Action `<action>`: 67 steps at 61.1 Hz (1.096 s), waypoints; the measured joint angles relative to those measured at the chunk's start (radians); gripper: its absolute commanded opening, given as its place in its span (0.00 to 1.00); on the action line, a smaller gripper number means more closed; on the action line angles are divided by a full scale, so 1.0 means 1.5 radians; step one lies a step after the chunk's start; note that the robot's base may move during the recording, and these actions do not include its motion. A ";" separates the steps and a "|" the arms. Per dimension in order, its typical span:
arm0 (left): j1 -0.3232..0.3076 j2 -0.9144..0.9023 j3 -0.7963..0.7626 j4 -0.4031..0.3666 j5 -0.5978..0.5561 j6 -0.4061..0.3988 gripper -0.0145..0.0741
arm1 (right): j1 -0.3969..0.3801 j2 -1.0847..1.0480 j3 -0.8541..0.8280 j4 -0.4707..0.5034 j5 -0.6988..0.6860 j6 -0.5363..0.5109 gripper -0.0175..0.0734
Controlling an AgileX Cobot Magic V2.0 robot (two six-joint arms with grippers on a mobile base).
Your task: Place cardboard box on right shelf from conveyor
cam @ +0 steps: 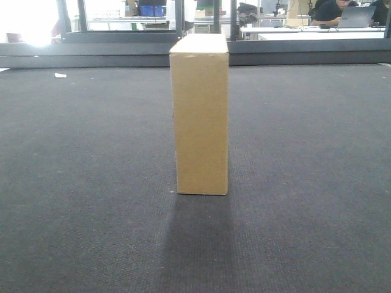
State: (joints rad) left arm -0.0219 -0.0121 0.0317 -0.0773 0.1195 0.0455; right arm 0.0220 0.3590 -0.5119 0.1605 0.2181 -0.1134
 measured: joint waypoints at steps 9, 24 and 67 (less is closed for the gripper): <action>0.000 0.000 0.000 0.000 0.000 0.000 0.03 | 0.033 0.128 -0.057 0.000 0.035 0.000 0.85; 0.000 0.000 0.000 0.000 0.000 0.000 0.03 | 0.138 0.376 -0.252 -0.004 0.185 0.000 0.85; 0.000 0.000 0.000 0.000 0.000 0.000 0.03 | 0.423 0.914 -0.863 -0.144 0.583 0.400 0.85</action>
State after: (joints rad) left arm -0.0219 -0.0121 0.0317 -0.0773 0.1195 0.0455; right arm 0.6564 1.7299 -1.8061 -0.0560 1.0933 0.4871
